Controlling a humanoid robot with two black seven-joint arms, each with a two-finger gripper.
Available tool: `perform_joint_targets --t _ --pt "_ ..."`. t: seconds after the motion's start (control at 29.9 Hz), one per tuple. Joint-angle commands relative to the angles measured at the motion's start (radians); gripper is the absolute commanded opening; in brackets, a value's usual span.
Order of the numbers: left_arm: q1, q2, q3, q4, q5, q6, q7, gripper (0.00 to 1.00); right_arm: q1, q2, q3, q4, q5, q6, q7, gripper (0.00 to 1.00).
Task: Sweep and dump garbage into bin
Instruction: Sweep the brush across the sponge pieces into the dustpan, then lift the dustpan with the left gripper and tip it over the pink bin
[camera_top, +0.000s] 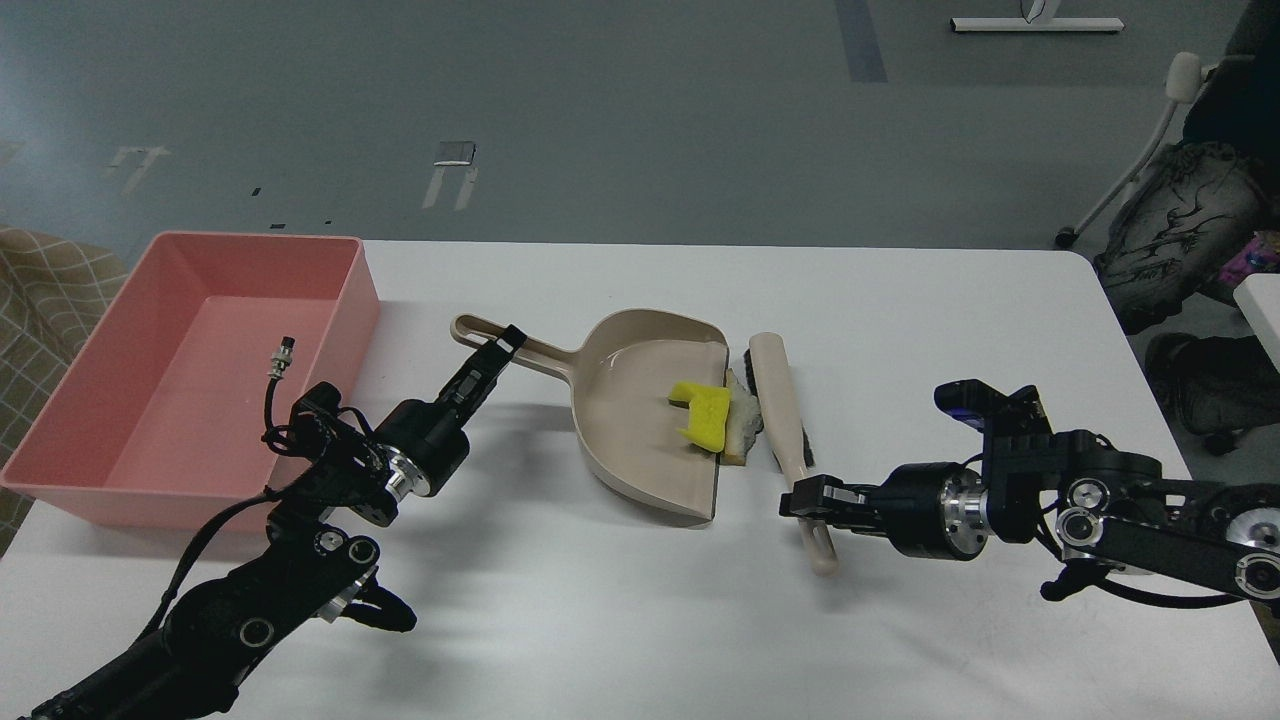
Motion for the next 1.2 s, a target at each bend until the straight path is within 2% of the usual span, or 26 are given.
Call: perform_joint_targets --t 0.0,0.2,0.37,0.47,0.54,0.57,0.74,0.77,0.94,1.14,1.17 --pt "0.000 0.000 0.000 -0.002 0.000 0.000 0.000 0.00 0.032 0.049 -0.002 -0.011 0.037 0.000 0.003 0.00" --pt "0.000 0.000 -0.001 -0.003 -0.002 0.000 0.001 0.00 0.089 0.067 -0.002 -0.011 0.109 -0.003 0.005 0.00" --pt "0.000 -0.002 -0.003 -0.005 -0.014 0.000 0.001 0.00 0.100 0.026 0.001 0.000 0.116 -0.007 0.005 0.00" --pt "0.000 -0.002 -0.006 -0.003 -0.023 0.000 0.000 0.00 0.126 -0.060 0.003 0.040 0.119 -0.009 0.005 0.00" --pt "0.001 -0.005 -0.015 -0.005 -0.038 0.000 0.000 0.00 0.145 -0.159 0.006 0.096 0.123 -0.006 0.005 0.00" --pt "0.001 -0.005 -0.015 -0.005 -0.038 0.000 0.000 0.00 0.146 -0.160 0.006 0.097 0.123 -0.006 0.005 0.00" --pt "-0.008 -0.006 -0.018 -0.008 -0.228 -0.009 0.001 0.00 0.149 -0.412 0.008 0.230 0.123 0.003 0.005 0.00" --pt "-0.008 -0.006 -0.018 -0.008 -0.229 -0.009 0.001 0.00 0.149 -0.413 0.008 0.230 0.123 0.003 0.005 0.00" --pt "-0.023 0.023 -0.027 -0.025 -0.368 -0.028 0.011 0.00 0.089 -0.606 0.003 0.316 0.123 0.009 0.015 0.00" --pt "-0.054 0.115 -0.056 -0.071 -0.446 -0.046 0.021 0.00 0.003 -0.651 0.012 0.315 0.119 0.008 0.026 0.00" --pt "-0.062 0.154 -0.067 -0.086 -0.454 -0.051 0.035 0.00 -0.003 -0.652 0.012 0.314 0.117 0.006 0.032 0.00"
